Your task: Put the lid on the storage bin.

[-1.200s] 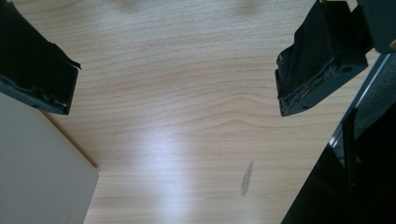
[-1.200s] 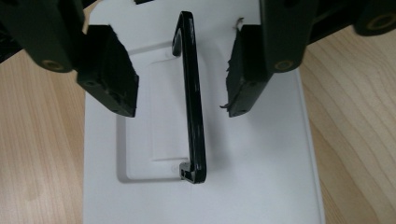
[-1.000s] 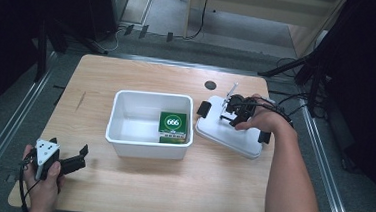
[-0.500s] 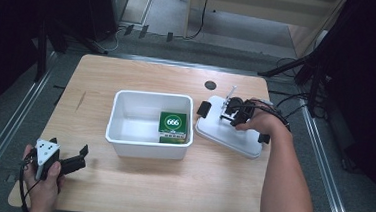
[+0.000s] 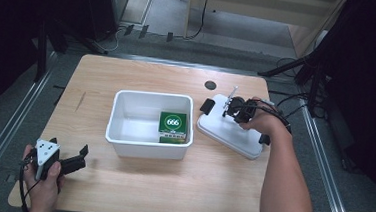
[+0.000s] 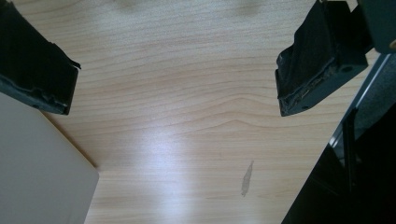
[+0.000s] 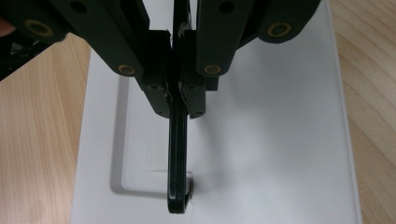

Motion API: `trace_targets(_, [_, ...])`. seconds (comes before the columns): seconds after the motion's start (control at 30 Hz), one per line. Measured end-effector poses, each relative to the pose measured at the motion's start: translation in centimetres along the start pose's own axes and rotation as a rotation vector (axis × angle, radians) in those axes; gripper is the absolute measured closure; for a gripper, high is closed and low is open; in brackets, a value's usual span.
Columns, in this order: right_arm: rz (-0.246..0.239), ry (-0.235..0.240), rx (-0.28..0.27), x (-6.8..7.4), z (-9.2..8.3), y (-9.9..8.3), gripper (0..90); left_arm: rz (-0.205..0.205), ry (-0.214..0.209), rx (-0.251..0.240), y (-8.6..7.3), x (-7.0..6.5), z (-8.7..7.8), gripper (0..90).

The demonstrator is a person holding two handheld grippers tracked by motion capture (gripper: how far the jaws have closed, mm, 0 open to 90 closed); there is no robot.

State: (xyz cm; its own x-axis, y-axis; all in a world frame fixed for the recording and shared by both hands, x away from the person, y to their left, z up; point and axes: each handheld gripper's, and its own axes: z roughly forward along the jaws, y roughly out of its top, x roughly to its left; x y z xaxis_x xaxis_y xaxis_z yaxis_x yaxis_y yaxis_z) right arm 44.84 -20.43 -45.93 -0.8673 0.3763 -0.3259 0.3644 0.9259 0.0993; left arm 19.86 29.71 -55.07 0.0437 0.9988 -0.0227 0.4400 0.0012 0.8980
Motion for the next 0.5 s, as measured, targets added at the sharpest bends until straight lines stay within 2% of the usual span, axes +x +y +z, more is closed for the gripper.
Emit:
trace_targets(0.23, [-0.022,0.016,-0.012,-0.2,-0.9,-0.4,85.4,0.001,0.001,0.001,0.0,0.0,0.0,0.0])
trace_targets(0.5, [-0.053,0.016,-0.015,-0.6,-3.0,-0.5,85.5,0.001,0.002,0.001,0.0,0.0,0.0,0.0])
